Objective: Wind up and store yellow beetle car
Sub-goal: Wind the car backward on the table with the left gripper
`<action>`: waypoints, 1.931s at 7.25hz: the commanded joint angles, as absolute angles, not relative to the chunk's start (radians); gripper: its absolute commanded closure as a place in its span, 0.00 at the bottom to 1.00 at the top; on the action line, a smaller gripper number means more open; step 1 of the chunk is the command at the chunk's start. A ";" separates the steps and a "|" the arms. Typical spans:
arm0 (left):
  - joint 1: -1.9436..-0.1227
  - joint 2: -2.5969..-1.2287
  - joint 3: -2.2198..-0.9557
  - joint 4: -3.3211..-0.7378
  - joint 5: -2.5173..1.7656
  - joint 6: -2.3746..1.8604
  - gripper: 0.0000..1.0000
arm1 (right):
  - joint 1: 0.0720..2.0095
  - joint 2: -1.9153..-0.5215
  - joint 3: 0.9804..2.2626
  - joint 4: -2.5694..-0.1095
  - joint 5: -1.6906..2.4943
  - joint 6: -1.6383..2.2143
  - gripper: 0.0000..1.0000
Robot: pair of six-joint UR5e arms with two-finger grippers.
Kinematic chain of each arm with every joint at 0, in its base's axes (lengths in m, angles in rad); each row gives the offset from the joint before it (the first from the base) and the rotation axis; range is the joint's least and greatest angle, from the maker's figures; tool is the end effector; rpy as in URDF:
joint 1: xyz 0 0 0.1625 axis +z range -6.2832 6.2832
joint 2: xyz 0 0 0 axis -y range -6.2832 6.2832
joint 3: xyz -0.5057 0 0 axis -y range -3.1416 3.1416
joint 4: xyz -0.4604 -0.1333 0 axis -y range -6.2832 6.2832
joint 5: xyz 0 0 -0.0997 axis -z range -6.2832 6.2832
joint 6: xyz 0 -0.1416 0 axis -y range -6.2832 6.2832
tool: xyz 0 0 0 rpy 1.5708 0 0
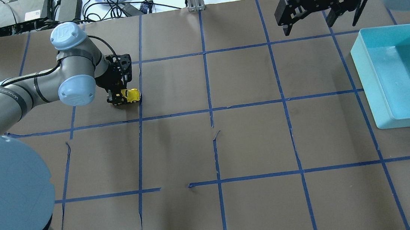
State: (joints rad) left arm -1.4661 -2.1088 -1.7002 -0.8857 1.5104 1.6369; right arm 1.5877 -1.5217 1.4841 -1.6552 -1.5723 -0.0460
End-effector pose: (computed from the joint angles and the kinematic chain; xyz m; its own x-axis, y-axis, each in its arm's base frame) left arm -0.0655 -0.7338 0.1722 -0.0387 0.9990 -0.0216 0.9976 0.0373 -0.0591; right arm 0.1432 -0.5987 0.5565 -0.9980 -0.0623 0.0071 -0.0627 0.9906 -0.1215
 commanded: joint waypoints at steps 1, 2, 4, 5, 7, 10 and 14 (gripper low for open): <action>-1.453 -2.109 -1.710 -0.881 1.512 1.643 0.73 | 1.588 -1.522 1.483 -1.655 -1.572 -0.046 0.00; -1.430 -2.108 -1.712 -0.879 1.509 1.657 0.73 | 1.588 -1.522 1.483 -1.655 -1.572 -0.046 0.00; -1.410 -2.108 -1.712 -0.879 1.511 1.721 0.73 | 1.588 -1.522 1.485 -1.655 -1.572 -0.046 0.00; -1.393 -2.106 -1.712 -0.879 1.509 1.732 0.73 | 1.589 -1.522 1.485 -1.655 -1.572 -0.046 0.00; -1.358 -2.103 -1.713 -0.879 1.509 1.793 0.73 | 1.589 -1.522 1.485 -1.655 -1.572 -0.046 0.00; -1.316 -2.102 -1.715 -0.882 1.508 1.831 0.73 | 1.589 -1.522 1.485 -1.655 -1.572 -0.046 0.00; -1.276 -2.103 -1.729 -0.879 1.509 1.887 0.73 | 1.589 -1.522 1.485 -1.655 -1.572 -0.046 0.00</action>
